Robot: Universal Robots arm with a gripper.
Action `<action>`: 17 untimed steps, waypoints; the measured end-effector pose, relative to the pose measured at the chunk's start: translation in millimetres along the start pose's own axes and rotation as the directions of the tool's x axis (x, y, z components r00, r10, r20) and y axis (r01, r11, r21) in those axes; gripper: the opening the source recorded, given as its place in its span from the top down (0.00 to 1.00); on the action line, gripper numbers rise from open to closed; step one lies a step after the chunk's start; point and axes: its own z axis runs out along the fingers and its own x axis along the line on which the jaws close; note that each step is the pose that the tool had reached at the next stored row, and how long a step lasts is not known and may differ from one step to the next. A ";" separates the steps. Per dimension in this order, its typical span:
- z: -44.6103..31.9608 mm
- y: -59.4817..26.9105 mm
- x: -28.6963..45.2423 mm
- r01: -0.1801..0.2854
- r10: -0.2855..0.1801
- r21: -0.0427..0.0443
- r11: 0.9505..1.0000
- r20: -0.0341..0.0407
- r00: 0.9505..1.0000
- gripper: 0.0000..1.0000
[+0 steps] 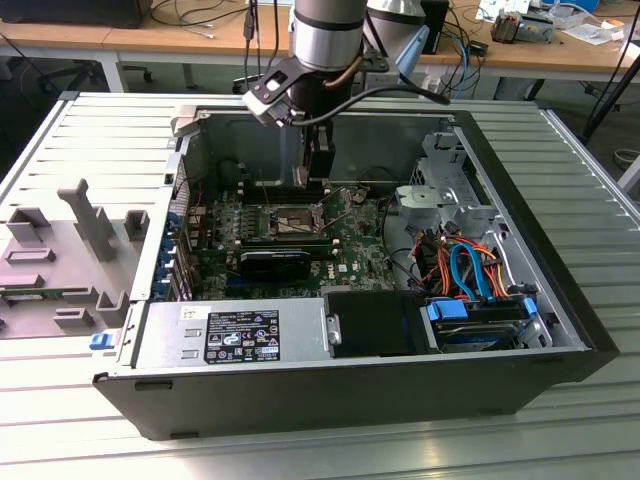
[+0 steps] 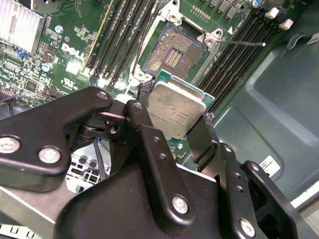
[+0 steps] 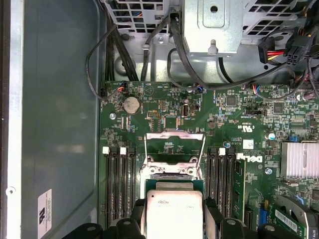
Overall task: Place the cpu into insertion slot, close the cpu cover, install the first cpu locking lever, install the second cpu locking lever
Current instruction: 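Place the cpu into insertion slot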
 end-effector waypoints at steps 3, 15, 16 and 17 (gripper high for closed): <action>0.7 0.0 0.0 0.000 0.000 0.000 1.000 0.000 1.000 0.45; 3.1 0.1 0.0 0.000 0.000 0.000 1.000 0.000 1.000 0.45; 3.4 0.1 0.0 0.000 0.000 0.000 1.000 0.000 1.000 0.45; 3.6 0.1 0.0 0.000 0.000 0.000 1.000 0.000 1.000 0.45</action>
